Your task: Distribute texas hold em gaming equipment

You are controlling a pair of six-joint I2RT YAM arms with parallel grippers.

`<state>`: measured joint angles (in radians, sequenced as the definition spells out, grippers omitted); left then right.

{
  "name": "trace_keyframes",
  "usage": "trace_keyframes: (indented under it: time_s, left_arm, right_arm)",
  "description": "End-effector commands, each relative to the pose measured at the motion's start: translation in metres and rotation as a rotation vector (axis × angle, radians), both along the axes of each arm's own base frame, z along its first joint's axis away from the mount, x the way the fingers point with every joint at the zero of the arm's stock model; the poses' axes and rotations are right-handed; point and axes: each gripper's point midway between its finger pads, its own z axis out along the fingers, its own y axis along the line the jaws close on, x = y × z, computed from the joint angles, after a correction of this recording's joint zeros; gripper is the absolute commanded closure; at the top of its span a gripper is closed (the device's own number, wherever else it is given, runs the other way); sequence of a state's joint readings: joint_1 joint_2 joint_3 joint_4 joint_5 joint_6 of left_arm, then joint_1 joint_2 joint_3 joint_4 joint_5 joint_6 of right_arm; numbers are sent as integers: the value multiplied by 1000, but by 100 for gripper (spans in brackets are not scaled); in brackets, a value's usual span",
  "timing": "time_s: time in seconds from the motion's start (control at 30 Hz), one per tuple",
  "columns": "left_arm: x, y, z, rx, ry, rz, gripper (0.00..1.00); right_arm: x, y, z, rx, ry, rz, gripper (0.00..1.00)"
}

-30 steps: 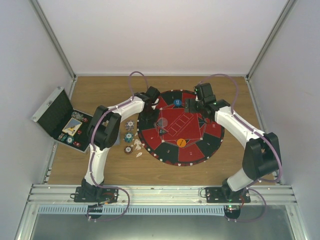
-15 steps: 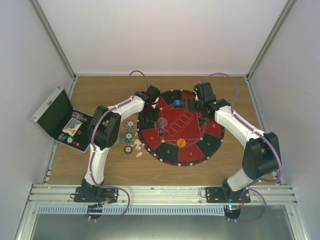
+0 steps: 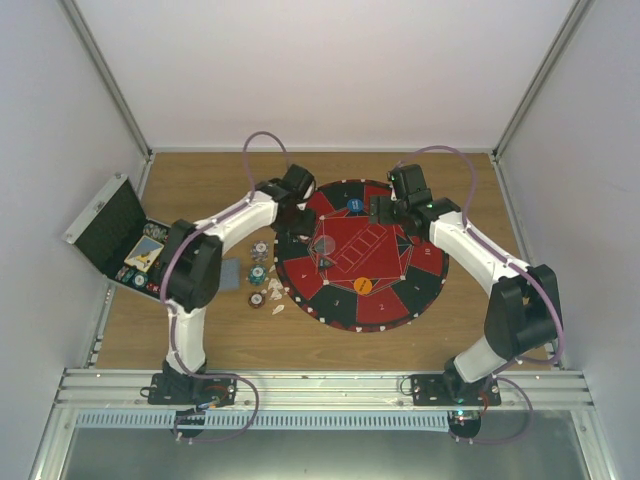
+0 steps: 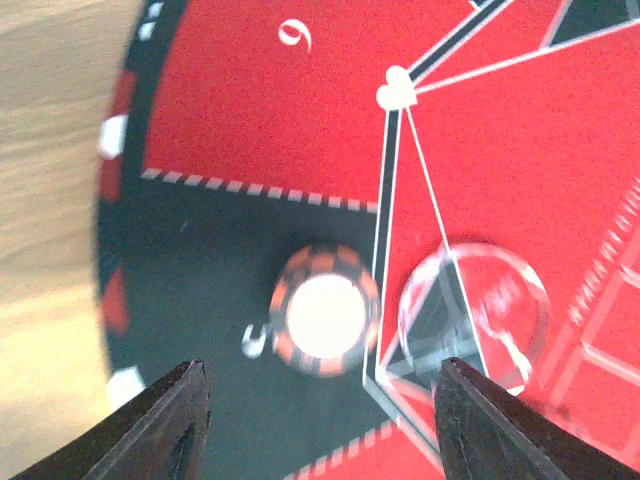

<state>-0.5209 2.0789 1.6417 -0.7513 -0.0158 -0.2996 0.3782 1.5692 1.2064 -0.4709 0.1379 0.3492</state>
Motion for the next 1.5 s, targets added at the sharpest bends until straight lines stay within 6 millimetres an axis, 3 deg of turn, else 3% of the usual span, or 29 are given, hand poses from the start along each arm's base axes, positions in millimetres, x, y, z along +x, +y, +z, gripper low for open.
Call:
trace_keyframes:
  time_s: [0.0, 0.1, 0.2, 0.37, 0.5, 0.77, 1.13, 1.47]
  left_arm:
    - [-26, 16, 75, -78, -157, 14, 35]
    - [-64, 42, 82, -87, -170, 61, 31]
    - [-106, 73, 73, -72, -147, 130, 26]
    - [-168, 110, 37, -29, -13, 234, 21]
    - [-197, 117, 17, -55, 66, 281, 19]
    - [-199, 114, -10, -39, 140, 296, 20]
    - [-195, 110, -29, -15, 171, 270, 21]
    - [-194, 115, -43, 37, 199, 288, 31]
  right_arm:
    - [7, -6, 18, -9, -61, -9, 4]
    - [8, -9, 23, -11, -91, -30, 3]
    - [10, -16, 29, -13, -127, -77, 3]
    - [12, -23, 39, -34, -179, -100, 3]
    - [14, -27, 44, -47, -193, -120, 3]
    - [9, -24, 45, 34, -205, -143, 3]
    - [9, -15, 44, 25, -193, -75, 1]
    - [10, -11, 44, 30, -198, -52, 1]
